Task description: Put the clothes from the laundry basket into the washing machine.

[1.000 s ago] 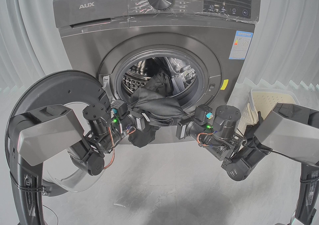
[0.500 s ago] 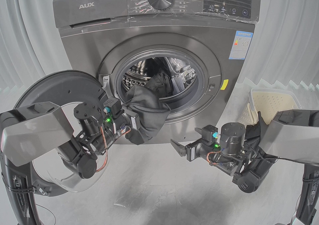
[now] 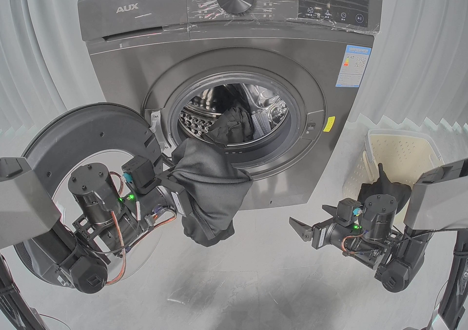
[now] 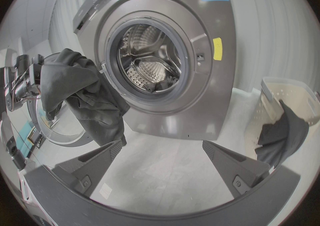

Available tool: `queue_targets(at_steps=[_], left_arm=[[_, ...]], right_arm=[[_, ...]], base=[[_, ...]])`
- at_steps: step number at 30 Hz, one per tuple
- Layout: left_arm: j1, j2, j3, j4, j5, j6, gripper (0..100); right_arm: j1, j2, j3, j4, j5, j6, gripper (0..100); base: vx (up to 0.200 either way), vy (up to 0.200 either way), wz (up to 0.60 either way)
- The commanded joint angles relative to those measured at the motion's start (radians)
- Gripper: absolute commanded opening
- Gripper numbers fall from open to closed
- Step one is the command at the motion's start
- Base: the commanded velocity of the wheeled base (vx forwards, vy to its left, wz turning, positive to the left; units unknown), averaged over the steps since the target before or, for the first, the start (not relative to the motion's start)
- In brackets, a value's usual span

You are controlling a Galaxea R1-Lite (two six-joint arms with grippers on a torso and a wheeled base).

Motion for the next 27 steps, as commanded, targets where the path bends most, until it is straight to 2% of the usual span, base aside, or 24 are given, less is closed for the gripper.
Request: queue_targets(at_steps=[1, 3, 5, 10, 12, 17, 23, 27], left_arm=[[-0.032, -0.014, 0.052, -0.001, 0.025, 0.009, 0], [-0.035, 0.003, 0.051, -0.003, 0.077, 0.032, 0], [-0.041, 0.018, 0.054, -0.003, 0.126, 0.041, 0], [-0.049, 0.082, 0.06, -0.003, 0.183, 0.052, 0], [-0.071, 0.093, 0.066, -0.003, 0.19, 0.056, 0], [-0.075, 0.093, 0.06, -0.003, 0.19, 0.044, 0], [-0.072, 0.095, 0.057, -0.003, 0.192, 0.052, 0], [-0.078, 0.092, 0.055, -0.004, 0.192, 0.055, 0]], right_arm=[[-0.005, 0.012, 0.054, 0.0, -0.008, 0.038, 100], [-0.002, 0.012, 0.048, 0.001, -0.009, 0.039, 100], [-0.001, 0.015, 0.05, 0.001, -0.009, 0.041, 100], [-0.038, 0.031, 0.05, 0.0, -0.008, 0.061, 100], [-0.05, 0.025, 0.05, 0.0, -0.006, 0.062, 100], [-0.042, 0.0, 0.051, 0.0, -0.006, 0.062, 100], [-0.03, -0.003, 0.06, 0.0, -0.006, 0.061, 100], [-0.027, -0.001, 0.065, 0.0, -0.006, 0.062, 100]], base=[[0.0, 0.0, 0.0], [0.0, 0.0, 0.0], [0.0, 0.0, 0.0], [0.0, 0.0, 0.0], [0.0, 0.0, 0.0], [0.0, 0.0, 0.0], [0.2, 0.0, 0.0], [0.0, 0.0, 0.0]])
